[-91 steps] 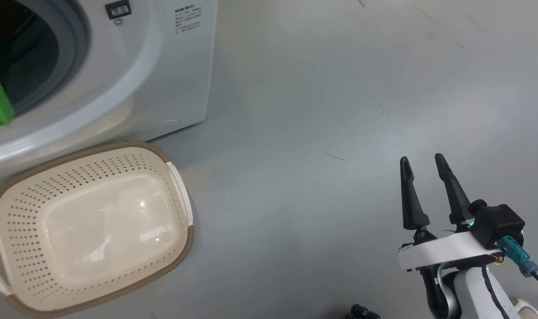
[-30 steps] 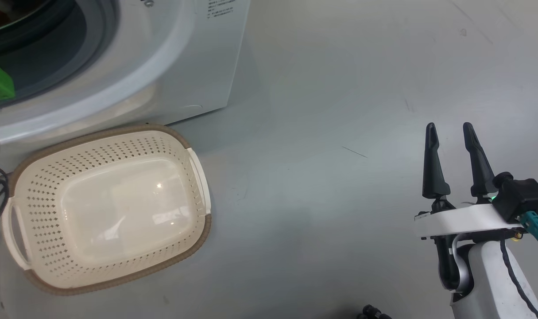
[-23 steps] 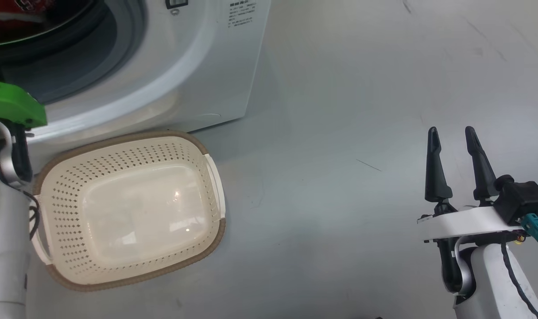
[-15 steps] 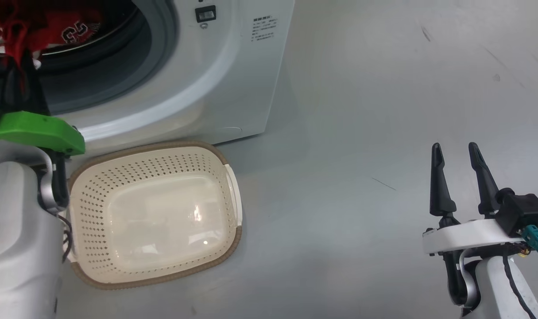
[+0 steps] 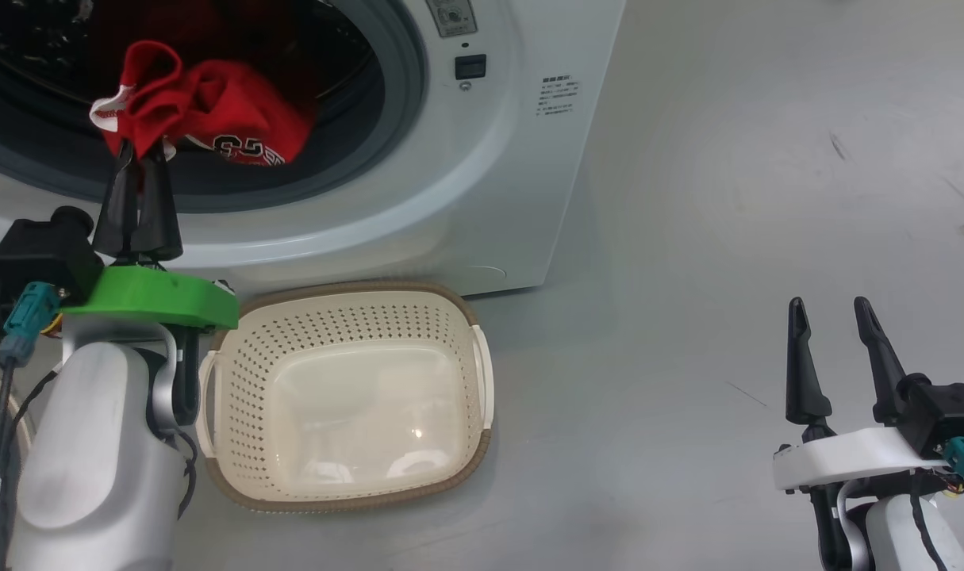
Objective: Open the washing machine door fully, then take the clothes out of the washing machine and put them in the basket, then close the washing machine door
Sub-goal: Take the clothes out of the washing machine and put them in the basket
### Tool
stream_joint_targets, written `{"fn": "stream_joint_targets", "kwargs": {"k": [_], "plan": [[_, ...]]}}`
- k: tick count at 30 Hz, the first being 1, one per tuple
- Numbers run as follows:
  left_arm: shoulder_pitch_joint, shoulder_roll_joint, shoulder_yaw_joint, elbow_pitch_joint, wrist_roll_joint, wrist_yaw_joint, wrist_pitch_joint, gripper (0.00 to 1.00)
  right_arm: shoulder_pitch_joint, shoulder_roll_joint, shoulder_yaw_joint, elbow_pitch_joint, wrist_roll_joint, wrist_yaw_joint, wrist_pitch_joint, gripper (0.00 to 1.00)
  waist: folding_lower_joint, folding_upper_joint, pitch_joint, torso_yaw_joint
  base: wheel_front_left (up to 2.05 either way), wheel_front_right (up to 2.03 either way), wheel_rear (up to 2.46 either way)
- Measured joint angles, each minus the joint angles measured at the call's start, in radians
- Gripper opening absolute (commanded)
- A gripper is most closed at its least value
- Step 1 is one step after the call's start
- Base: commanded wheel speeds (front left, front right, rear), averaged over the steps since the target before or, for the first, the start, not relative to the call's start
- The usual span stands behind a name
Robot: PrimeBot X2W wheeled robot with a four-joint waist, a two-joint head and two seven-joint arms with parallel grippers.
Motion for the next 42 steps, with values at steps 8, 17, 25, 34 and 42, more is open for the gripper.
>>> {"fn": "stream_joint_targets", "kwargs": {"k": [8,17,25,34,42], "plan": [[0.06,-0.001,-0.013,-0.188,0.046,0.024,0.0,0.0,0.026,-0.001,-0.007,-0.009,-0.001,0.001,0.0,1.0,0.0,0.0,-0.037,0.068,0.0,0.0,0.0],[0.145,-0.001,-0.026,-0.373,0.064,0.041,-0.005,0.0,0.03,0.0,-0.003,-0.02,-0.005,0.005,0.0,1.0,0.0,0.0,-0.054,0.121,0.0,0.0,0.0],[0.26,-0.011,-0.047,-0.407,0.04,0.049,0.033,0.0,0.03,0.003,0.016,-0.024,-0.008,0.019,0.0,1.0,0.0,0.0,-0.04,0.116,0.0,0.0,0.0],[0.324,-0.03,-0.064,-0.362,-0.011,0.05,0.084,0.0,0.022,0.004,0.021,-0.033,-0.007,0.02,0.0,1.0,0.0,0.0,0.008,0.082,0.0,0.0,0.0],[0.325,-0.033,-0.066,-0.27,-0.028,0.05,0.102,0.0,-0.003,0.006,0.027,-0.038,-0.007,0.028,0.0,1.0,0.0,0.0,0.053,0.049,0.0,0.0,0.0]]}}
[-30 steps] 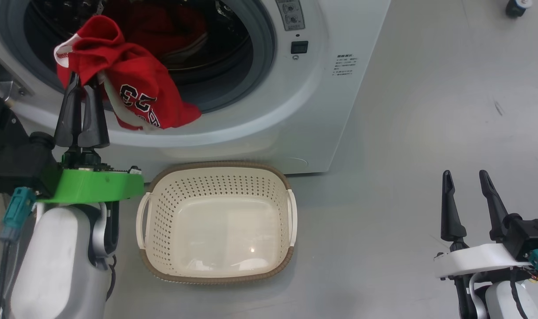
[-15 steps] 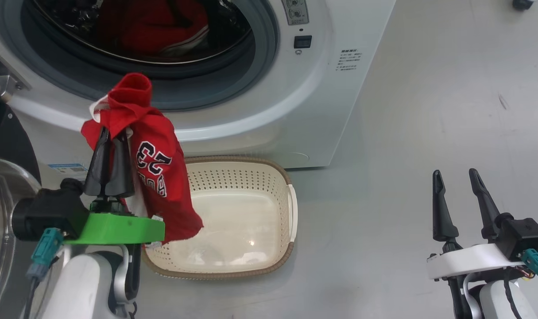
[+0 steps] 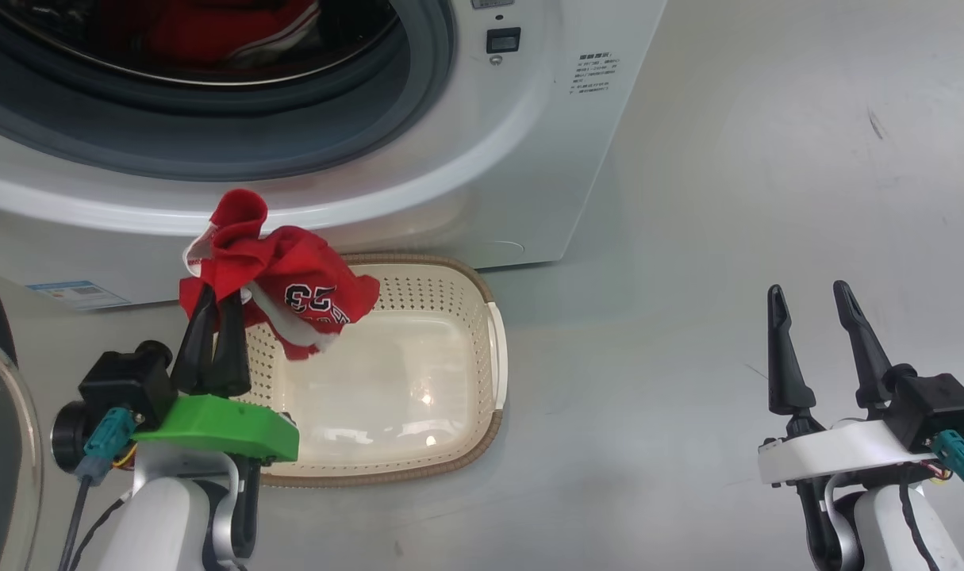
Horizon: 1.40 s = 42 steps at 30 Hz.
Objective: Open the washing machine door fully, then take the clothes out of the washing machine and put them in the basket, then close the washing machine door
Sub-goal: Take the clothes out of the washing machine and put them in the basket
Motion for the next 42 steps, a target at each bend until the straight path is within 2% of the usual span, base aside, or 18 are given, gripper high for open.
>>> {"fn": "stream_joint_targets", "kwargs": {"k": [10,19,31,32,33,34,35,42], "plan": [[-0.011,-0.002,0.004,0.197,-0.032,0.0,0.036,0.0,-0.026,0.003,0.018,-0.005,0.002,0.009,0.0,1.0,0.0,0.0,0.064,-0.043,0.0,0.0,0.0],[-0.108,0.006,0.017,0.384,-0.03,0.0,0.066,0.0,-0.065,0.008,0.045,0.0,0.009,0.025,0.0,1.0,0.0,0.0,0.119,-0.095,0.0,0.0,0.0],[-0.224,-0.001,0.021,0.608,-0.059,-0.003,0.123,0.0,-0.101,0.013,0.041,0.003,0.015,0.025,0.0,1.0,0.0,0.0,0.181,-0.155,0.0,0.0,0.0],[-0.231,-0.005,0.028,0.627,-0.07,-0.003,0.135,0.07,-0.102,0.013,0.041,0.004,0.018,0.025,0.0,1.0,0.0,0.0,0.184,-0.158,0.0,0.0,0.0],[-0.237,-0.008,0.034,0.647,-0.082,-0.003,0.146,0.35,-0.103,0.014,0.041,0.006,0.019,0.025,0.0,1.0,0.0,0.0,0.186,-0.16,0.0,0.0,0.0],[-0.241,-0.01,0.037,0.665,-0.091,-0.003,0.149,0.76,-0.103,0.014,0.041,0.008,0.019,0.025,0.0,1.0,0.0,0.0,0.187,-0.162,0.0,0.0,0.0],[-0.241,-0.01,0.037,0.665,-0.091,-0.003,0.149,1.0,-0.103,0.014,0.041,0.008,0.019,0.025,0.0,1.0,0.0,0.0,0.187,-0.162,0.0,0.0,0.0],[-0.288,-0.01,0.044,0.733,-0.093,-0.003,0.135,1.0,-0.119,0.014,0.038,0.012,0.019,0.025,0.0,1.0,0.0,0.0,0.188,-0.17,0.0,0.0,0.0]]}}
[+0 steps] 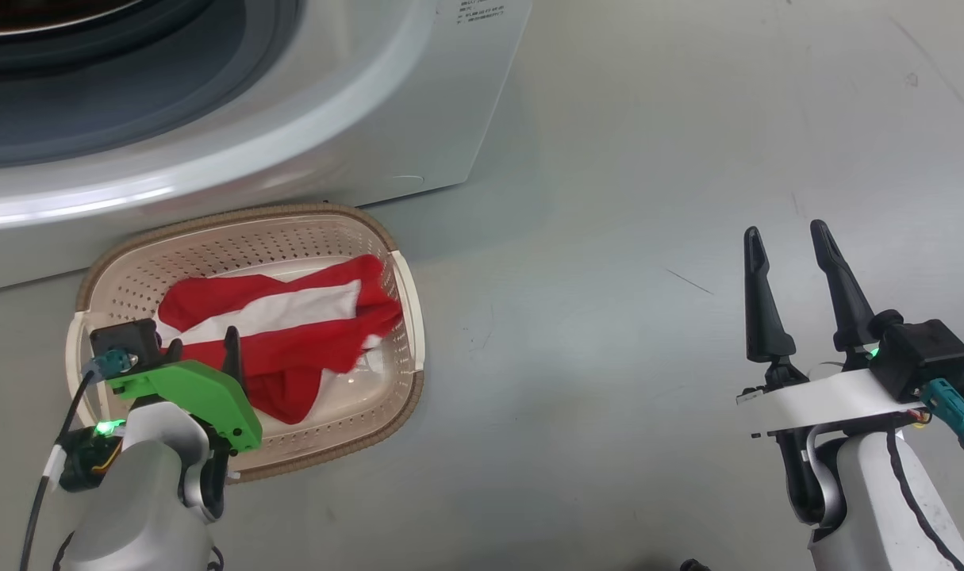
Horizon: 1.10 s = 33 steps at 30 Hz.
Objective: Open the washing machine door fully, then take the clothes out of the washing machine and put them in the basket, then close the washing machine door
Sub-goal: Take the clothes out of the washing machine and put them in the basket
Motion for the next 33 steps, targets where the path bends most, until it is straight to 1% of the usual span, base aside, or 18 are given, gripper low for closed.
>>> {"fn": "stream_joint_targets", "kwargs": {"k": [8,11,17,21,24,33], "plan": [[-0.006,0.003,-0.001,0.036,0.008,-0.026,-0.075,1.0,0.0,0.001,-0.026,0.01,0.0,-0.002,0.0,1.0,0.0,0.0,-0.028,0.012,0.0,0.0,0.0],[-0.006,0.002,-0.002,0.035,0.009,-0.035,-0.119,1.0,0.0,0.001,-0.037,0.012,0.0,-0.009,0.0,1.0,0.0,0.0,-0.042,0.026,0.0,0.0,0.0],[-0.006,-0.007,-0.001,0.016,0.01,-0.057,-0.216,1.0,0.001,0.001,-0.055,0.02,-0.004,-0.009,0.0,1.0,0.0,0.0,-0.079,0.058,0.0,0.0,0.0],[-0.004,-0.014,0.003,-0.014,0.01,-0.064,-0.235,1.0,0.004,0.0,-0.065,0.027,-0.014,-0.009,0.0,1.0,0.0,0.0,-0.112,0.081,0.0,0.0,0.0],[0.001,-0.015,0.0,-0.05,0.013,-0.078,-0.238,1.0,0.016,-0.006,-0.068,0.032,-0.022,-0.009,0.0,1.0,0.0,0.0,-0.14,0.099,0.0,0.0,0.0],[0.064,-0.016,-0.013,-0.172,0.083,-0.087,-0.238,1.0,0.071,-0.018,-0.063,0.057,-0.052,-0.009,0.0,1.0,0.0,0.0,-0.233,0.151,0.0,0.0,0.0]]}}
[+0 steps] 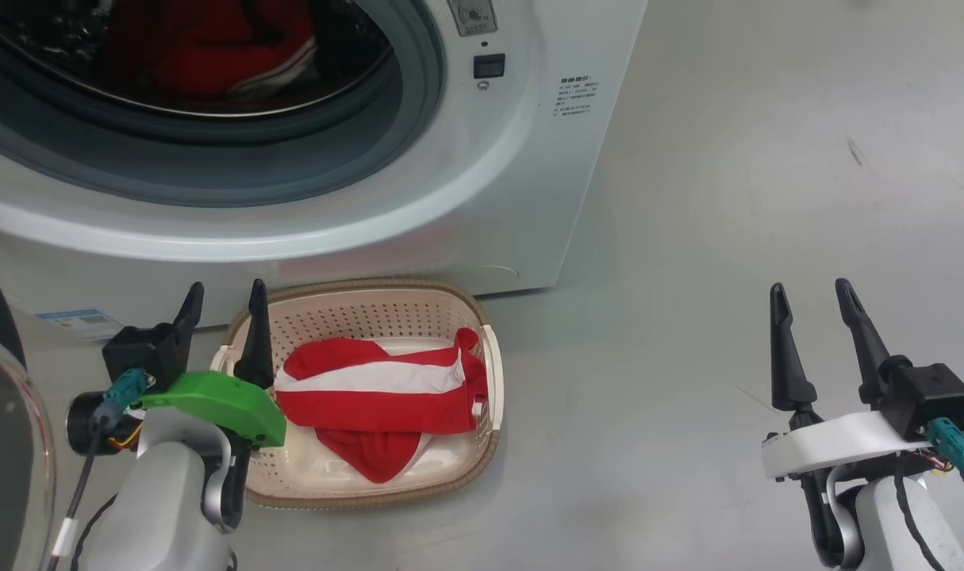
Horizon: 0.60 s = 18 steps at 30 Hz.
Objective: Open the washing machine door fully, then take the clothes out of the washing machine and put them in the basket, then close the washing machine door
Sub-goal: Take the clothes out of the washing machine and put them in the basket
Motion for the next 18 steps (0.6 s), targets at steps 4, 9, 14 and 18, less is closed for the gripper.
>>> {"fn": "stream_joint_targets", "kwargs": {"k": [4,9,14,18], "plan": [[0.04,0.001,0.002,-0.074,0.035,0.002,0.0,1.0,0.022,0.0,0.012,0.012,-0.005,0.005,0.0,1.0,0.0,0.0,-0.045,0.02,0.0,0.0,0.0],[0.116,0.001,-0.021,-0.137,0.071,0.008,0.0,1.0,0.06,0.0,0.025,0.02,-0.021,0.009,0.0,1.0,0.0,0.0,-0.111,0.046,0.0,0.0,0.0],[0.177,0.001,-0.031,-0.184,0.086,0.009,0.0,1.0,0.088,0.001,0.034,0.025,-0.021,0.01,0.0,1.0,0.0,0.0,-0.159,0.066,0.0,0.0,0.0],[0.219,0.002,-0.033,-0.218,0.094,0.017,0.0,1.0,0.108,0.001,0.039,0.027,-0.022,0.01,0.0,1.0,0.0,0.0,-0.191,0.079,0.0,0.0,0.0]]}}
